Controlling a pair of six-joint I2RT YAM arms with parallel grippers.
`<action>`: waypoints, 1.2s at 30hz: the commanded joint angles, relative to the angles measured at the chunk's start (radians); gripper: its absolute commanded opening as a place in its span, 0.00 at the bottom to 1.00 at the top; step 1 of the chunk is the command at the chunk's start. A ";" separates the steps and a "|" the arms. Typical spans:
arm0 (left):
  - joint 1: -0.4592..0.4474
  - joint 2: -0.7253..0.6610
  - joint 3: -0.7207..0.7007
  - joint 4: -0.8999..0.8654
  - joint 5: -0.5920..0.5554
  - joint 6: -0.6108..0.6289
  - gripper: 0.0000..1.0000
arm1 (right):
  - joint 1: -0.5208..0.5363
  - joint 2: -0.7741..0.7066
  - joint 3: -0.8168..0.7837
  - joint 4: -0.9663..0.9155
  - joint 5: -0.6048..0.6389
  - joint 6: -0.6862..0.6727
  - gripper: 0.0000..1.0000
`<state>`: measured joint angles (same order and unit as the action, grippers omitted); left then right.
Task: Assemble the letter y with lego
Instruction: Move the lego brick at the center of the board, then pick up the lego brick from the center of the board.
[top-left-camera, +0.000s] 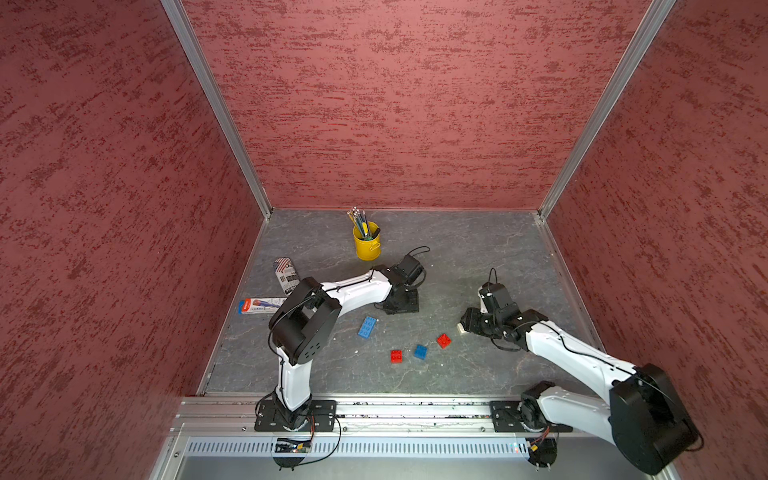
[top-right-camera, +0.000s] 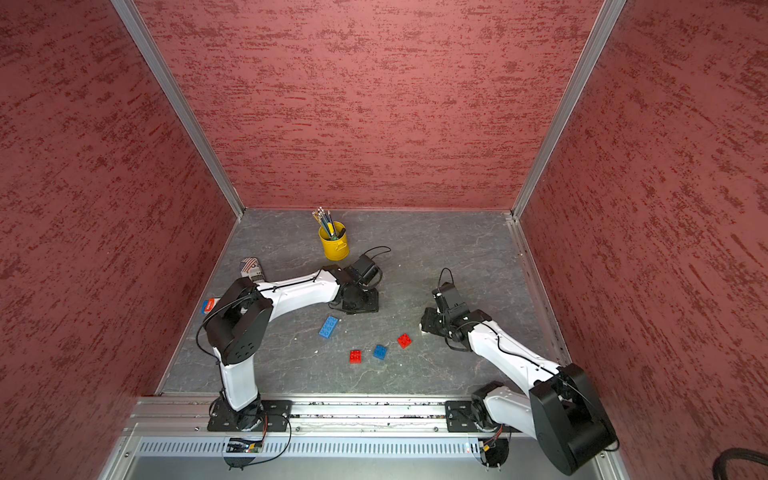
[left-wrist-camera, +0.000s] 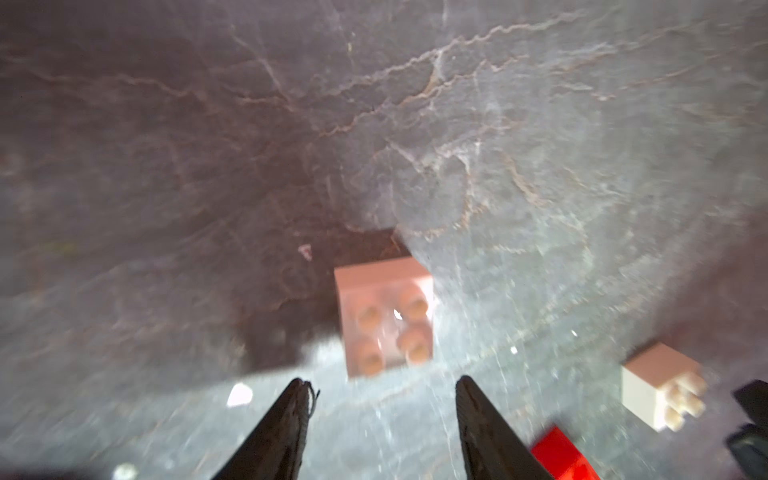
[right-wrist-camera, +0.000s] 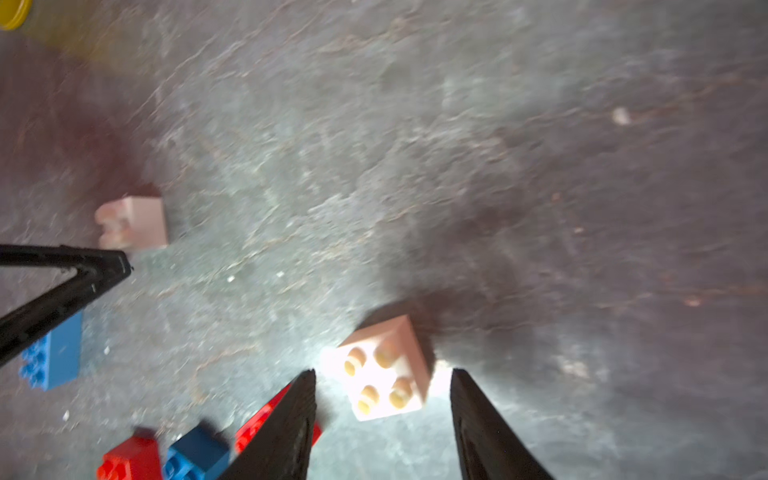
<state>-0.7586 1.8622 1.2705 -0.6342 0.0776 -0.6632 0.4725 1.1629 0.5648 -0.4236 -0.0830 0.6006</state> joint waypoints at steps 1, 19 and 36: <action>0.000 -0.107 -0.042 -0.004 0.007 0.019 0.60 | 0.063 0.000 0.071 -0.049 -0.001 -0.039 0.54; 0.133 -0.227 -0.226 0.034 0.036 0.025 0.60 | 0.324 0.284 0.201 -0.118 0.038 -0.103 0.56; 0.135 -0.100 -0.164 0.009 0.039 0.053 0.59 | 0.394 0.387 0.280 -0.181 0.140 -0.085 0.35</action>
<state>-0.6281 1.7477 1.0805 -0.6205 0.1146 -0.6300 0.8566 1.5379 0.8238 -0.5823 0.0116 0.5102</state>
